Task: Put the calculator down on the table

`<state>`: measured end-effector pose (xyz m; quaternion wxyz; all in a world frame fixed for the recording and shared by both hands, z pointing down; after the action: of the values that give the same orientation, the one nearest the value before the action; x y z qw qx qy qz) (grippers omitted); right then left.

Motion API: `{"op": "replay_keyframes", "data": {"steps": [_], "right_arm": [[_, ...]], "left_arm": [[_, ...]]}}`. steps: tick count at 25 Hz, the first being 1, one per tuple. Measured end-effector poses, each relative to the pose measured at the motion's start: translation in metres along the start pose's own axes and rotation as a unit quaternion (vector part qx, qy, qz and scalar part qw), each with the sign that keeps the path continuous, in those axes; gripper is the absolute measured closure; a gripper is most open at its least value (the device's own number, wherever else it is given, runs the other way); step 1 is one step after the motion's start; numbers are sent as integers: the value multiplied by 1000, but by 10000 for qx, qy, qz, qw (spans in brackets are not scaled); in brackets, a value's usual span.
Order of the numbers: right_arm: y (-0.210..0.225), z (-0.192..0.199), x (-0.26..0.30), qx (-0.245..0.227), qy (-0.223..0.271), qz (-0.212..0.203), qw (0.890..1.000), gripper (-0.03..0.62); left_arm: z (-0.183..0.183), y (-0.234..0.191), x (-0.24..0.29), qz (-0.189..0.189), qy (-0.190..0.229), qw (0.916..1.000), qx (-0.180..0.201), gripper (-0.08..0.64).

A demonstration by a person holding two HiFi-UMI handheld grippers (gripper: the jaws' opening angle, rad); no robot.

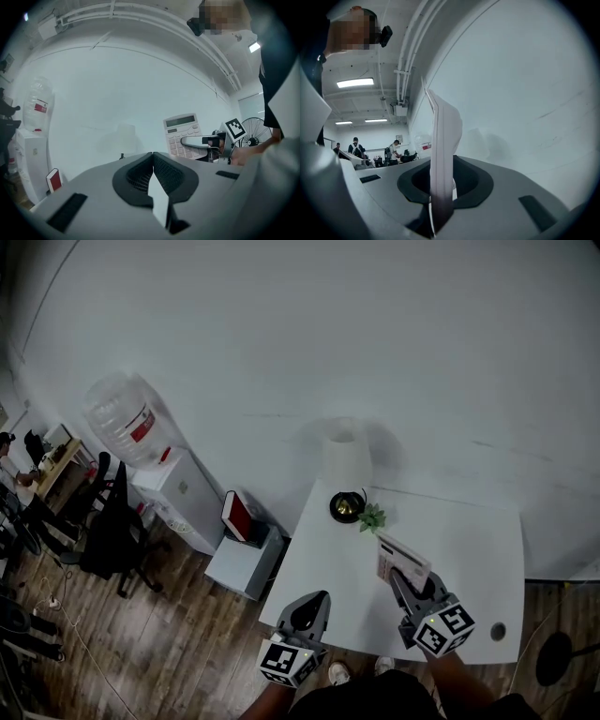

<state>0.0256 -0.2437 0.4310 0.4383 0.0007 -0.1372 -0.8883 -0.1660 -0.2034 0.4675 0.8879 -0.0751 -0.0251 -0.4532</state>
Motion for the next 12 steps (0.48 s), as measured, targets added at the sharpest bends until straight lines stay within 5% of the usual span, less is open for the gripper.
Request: {"op": "replay_keyframes", "data": {"steps": [5, 12], "right_arm": [[26, 19, 2, 320, -285, 71, 9991, 500], [55, 85, 7, 1567, -910, 201, 9832, 500]], "left_arm": [[8, 4, 24, 25, -96, 9999, -71, 540], [24, 8, 49, 37, -326, 9994, -130, 540]]}}
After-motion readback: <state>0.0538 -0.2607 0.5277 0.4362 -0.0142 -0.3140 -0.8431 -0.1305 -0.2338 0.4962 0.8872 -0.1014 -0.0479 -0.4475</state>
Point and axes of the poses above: the fingertips, and each gripper's own axes: x forward along the fingers, y to its right, z out of its underside, the point moved 4 cm from there along -x, backward along the fingers, and after that the axes turned 7 degrees about -y, right-handed, at the moved point
